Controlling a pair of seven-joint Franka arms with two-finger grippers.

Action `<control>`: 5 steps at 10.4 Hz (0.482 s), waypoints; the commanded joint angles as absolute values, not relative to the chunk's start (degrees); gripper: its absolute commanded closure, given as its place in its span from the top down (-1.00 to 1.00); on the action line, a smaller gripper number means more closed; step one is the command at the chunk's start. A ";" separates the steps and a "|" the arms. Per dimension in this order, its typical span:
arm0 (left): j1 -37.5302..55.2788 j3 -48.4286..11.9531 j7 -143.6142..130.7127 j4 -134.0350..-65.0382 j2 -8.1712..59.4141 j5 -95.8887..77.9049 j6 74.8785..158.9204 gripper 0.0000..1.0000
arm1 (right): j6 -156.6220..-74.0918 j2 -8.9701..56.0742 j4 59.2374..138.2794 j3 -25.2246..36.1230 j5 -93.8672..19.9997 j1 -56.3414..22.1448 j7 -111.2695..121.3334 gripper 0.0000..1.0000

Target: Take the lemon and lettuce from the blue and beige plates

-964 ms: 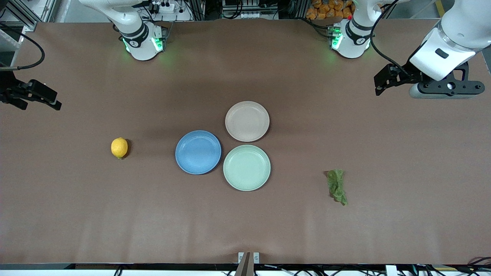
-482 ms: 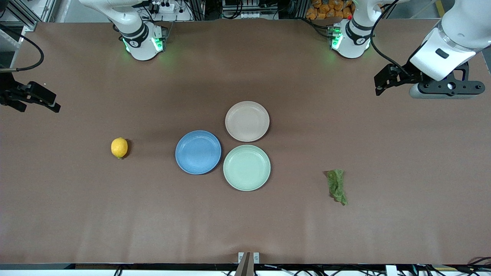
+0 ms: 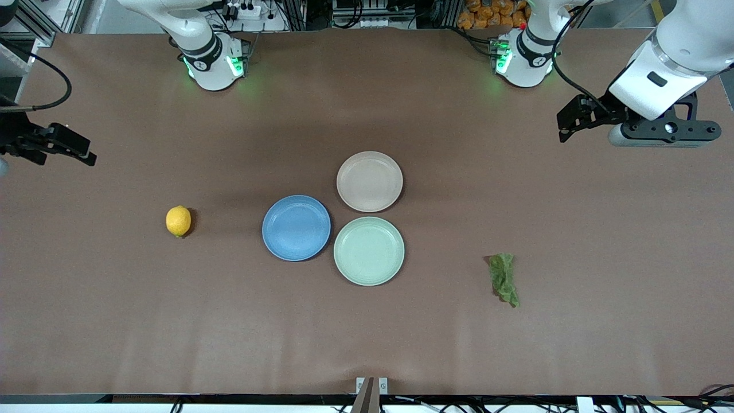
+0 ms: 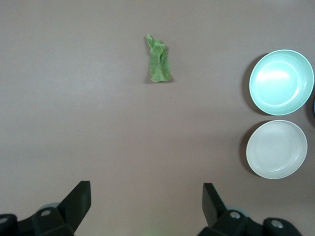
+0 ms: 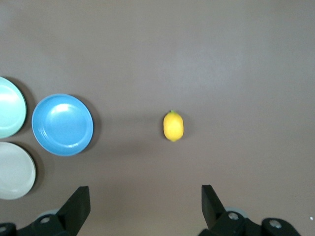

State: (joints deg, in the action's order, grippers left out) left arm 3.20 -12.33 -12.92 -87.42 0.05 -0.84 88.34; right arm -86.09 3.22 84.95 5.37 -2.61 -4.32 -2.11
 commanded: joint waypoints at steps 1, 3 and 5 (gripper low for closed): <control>2.99 -12.48 -11.51 -86.48 0.09 -1.49 87.45 1.00 | -83.77 3.52 84.81 5.36 -2.55 -4.22 -3.34 1.00; 2.90 -12.48 -11.51 -86.48 0.09 -1.58 87.45 1.00 | -83.85 3.52 84.73 5.27 -2.55 -4.31 -3.95 1.00; 2.90 -12.39 -11.51 -86.14 0.09 -1.58 87.45 1.00 | -83.94 3.52 84.73 5.27 -2.55 -4.31 -3.96 1.00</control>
State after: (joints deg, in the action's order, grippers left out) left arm 3.20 -12.34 -12.92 -87.38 0.05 -0.84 88.34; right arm -84.42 3.62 85.02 5.37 -2.61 -4.32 -2.86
